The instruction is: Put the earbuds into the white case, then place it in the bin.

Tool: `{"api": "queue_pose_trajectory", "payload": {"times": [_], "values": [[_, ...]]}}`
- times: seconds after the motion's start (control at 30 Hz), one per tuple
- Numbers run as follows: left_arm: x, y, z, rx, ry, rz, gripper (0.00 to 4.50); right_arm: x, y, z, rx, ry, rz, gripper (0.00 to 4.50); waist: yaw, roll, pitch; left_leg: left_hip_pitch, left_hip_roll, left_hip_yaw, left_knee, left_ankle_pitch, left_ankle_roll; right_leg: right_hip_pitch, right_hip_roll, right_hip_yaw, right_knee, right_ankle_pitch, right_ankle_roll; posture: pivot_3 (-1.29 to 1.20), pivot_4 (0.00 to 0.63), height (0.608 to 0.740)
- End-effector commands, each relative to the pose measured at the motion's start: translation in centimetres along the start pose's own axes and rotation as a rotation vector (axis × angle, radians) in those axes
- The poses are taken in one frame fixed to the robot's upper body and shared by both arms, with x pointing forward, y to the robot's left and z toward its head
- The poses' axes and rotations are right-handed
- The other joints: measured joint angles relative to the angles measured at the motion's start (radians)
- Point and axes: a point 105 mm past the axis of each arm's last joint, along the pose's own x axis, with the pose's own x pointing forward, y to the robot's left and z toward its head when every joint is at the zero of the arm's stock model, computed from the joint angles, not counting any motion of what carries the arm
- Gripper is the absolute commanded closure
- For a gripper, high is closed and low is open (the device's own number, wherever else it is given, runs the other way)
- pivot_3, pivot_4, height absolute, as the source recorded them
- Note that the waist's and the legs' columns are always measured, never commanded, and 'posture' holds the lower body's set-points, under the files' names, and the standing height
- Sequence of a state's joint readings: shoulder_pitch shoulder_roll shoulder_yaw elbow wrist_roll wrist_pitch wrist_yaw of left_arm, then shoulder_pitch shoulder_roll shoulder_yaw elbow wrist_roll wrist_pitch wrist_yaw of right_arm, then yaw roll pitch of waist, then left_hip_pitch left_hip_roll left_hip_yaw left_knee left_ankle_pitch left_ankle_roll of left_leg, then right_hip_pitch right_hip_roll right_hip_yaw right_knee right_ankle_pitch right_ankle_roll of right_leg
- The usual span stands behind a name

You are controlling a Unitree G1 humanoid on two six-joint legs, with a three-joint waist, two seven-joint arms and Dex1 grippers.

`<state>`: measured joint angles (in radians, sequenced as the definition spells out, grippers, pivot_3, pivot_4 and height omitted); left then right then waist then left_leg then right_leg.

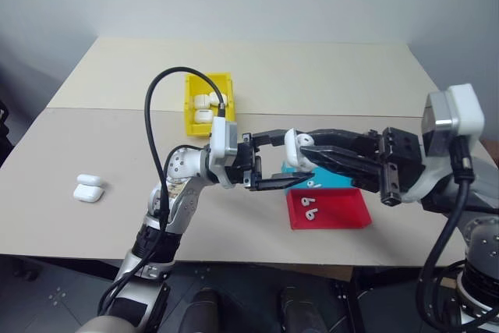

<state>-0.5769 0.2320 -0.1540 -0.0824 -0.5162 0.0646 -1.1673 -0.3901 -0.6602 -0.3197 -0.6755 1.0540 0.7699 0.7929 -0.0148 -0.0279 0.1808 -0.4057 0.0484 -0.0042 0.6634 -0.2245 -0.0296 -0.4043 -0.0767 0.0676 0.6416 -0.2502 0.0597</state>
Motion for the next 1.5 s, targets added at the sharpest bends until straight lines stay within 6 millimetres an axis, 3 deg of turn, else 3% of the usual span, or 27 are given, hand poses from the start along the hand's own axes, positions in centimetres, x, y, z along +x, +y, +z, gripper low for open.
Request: {"api": "queue_pose_trajectory", "payload": {"times": [0.03, 0.77, 0.87, 1.1, 1.33, 1.5], "values": [[0.2, -0.1, 1.1, 0.046, -0.028, -0.006, 1.70, -0.1, 0.4, 0.3, -0.034, -0.003, 0.003, 3.37, -0.001, 0.000, 0.000, 0.000, 0.000, 0.000, 0.000, 0.000, 0.000, 0.000, 0.000, 0.000, 0.000, 0.000, 0.000, 0.00, 0.150, 0.740], [0.0, 0.3, 1.0, 0.056, -0.023, 0.001, 1.70, -0.7, 0.7, -1.1, -0.056, 0.024, -0.016, 3.37, 0.000, 0.000, 0.000, 0.000, 0.000, 0.000, 0.000, 0.000, 0.000, 0.000, 0.000, 0.000, 0.000, 0.000, 0.000, 0.00, 0.150, 0.740], [0.0, 0.3, 1.0, 0.058, -0.020, 0.000, 1.70, -0.7, 0.9, -1.1, -0.086, 0.026, -0.008, 2.76, 0.000, 0.000, 0.000, 0.000, 0.000, 0.000, 0.000, 0.000, 0.000, 0.000, 0.000, 0.000, 0.000, 0.000, 0.000, 0.00, 0.150, 0.740], [0.0, 0.3, 0.9, 0.055, -0.023, -0.006, 1.70, -0.8, 0.7, -1.3, -0.105, 0.038, -0.028, 2.76, 0.000, 0.000, 0.000, 0.000, 0.000, 0.000, 0.000, 0.000, 0.000, 0.000, 0.000, 0.000, 0.000, 0.000, 0.000, 0.00, 0.150, 0.740], [-0.3, 0.5, 0.3, 0.057, 0.000, 0.003, 1.70, -1.5, 0.5, 0.5, -0.163, 0.036, -0.014, 2.76, 0.000, 0.000, 0.000, 0.000, 0.000, 0.000, 0.000, 0.000, 0.000, 0.000, 0.000, 0.000, 0.000, 0.000, 0.000, 0.00, 0.150, 0.740], [0.1, 0.9, -0.3, 0.064, 0.016, 0.007, 1.70, 0.2, -0.2, 2.6, -0.274, 0.157, 0.038, 2.93, -0.004, 0.000, 0.000, 0.001, 0.000, 0.000, 0.000, 0.000, 0.000, 0.000, 0.000, 0.000, 0.000, 0.000, 0.000, 0.00, 0.150, 0.740]]}}
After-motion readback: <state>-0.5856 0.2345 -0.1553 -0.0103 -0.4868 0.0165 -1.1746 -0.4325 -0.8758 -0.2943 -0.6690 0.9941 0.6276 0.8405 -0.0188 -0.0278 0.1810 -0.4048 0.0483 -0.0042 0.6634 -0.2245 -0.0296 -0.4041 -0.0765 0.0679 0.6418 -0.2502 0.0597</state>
